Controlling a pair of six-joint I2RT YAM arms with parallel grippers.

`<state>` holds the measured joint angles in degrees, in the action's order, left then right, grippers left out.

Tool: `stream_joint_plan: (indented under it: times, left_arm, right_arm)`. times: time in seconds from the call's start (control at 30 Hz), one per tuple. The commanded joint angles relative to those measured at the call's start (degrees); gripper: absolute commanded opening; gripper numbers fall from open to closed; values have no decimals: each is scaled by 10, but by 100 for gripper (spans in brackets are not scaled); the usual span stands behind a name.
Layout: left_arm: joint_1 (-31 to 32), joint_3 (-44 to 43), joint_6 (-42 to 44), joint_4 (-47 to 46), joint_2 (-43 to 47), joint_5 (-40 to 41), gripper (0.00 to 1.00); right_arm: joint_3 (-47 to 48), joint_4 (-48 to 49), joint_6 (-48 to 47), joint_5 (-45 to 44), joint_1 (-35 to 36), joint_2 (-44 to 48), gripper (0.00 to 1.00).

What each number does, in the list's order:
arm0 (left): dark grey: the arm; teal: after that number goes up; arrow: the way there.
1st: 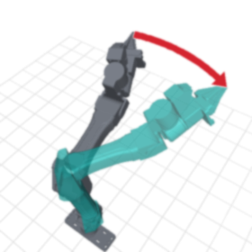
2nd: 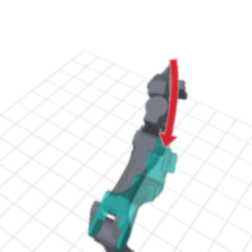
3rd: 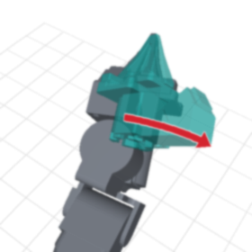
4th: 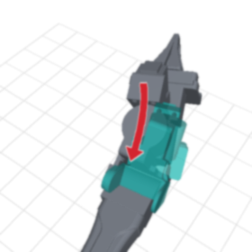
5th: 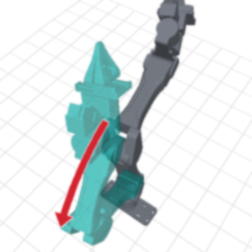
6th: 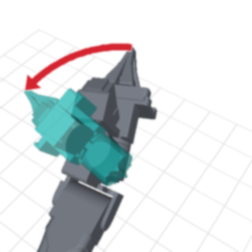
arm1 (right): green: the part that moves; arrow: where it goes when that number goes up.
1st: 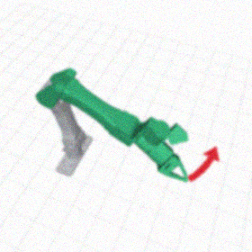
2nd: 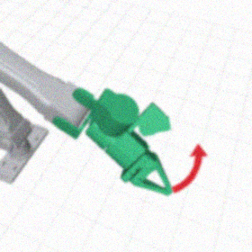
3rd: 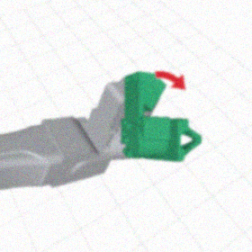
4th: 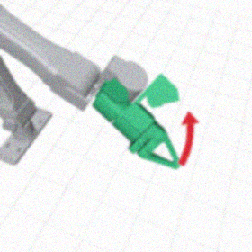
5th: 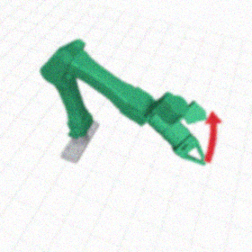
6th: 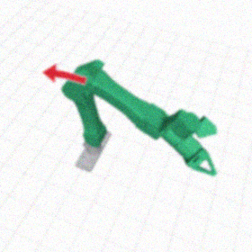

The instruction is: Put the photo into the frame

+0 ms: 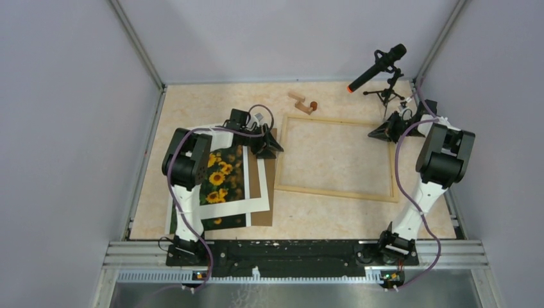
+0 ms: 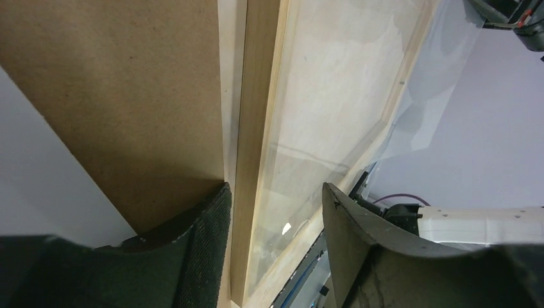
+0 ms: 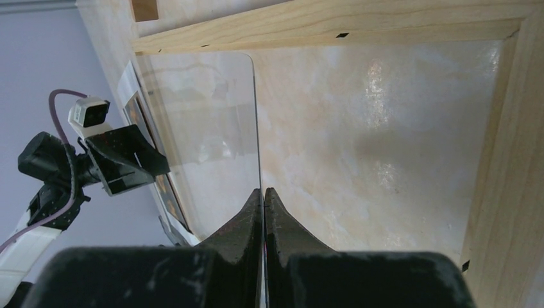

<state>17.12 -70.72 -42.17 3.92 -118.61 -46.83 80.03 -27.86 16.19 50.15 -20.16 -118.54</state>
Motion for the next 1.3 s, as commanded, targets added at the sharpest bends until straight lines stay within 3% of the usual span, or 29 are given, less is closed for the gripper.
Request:
stream_joint_plan:
  times: [0.0,0.13,0.27,0.67,1.27]
  left_arm:
    - [10,-16,11,7,-14,10,58]
    - [16,-27,28,40,-14,37,58]
    - [16,-24,31,43,-8,47,65]
    - [16,-22,30,44,-12,49,50]
    - [16,-11,18,27,-22,25,47]
  right_arm:
    - [24,14,-15,17,-3,-7,0]
    - [25,15,-14,13,-10,-6,0]
    - [20,25,-10,16,-22,3,0]
    - [13,40,-4,24,-26,2,0]
    - [-26,71,27,20,-24,-5,0]
